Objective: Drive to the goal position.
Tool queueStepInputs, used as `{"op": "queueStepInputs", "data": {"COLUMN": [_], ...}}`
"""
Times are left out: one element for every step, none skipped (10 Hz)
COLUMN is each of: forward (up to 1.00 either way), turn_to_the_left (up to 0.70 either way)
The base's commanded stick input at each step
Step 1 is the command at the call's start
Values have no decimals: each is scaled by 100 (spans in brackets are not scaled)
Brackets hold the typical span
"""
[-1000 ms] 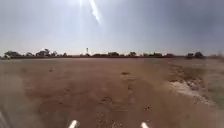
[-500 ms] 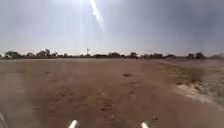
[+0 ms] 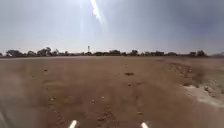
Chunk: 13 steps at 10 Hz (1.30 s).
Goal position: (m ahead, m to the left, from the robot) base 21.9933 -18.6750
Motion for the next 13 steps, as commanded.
{"op": "queueStepInputs", "data": {"forward": [50, 50, 50, 50, 50, 50, 50, 50, 50, 50, 50, 50, 50], "turn_to_the_left": [0, 0, 0, 0, 0, 0, 0, 0, 0, 0, 0, 0, 0]}}
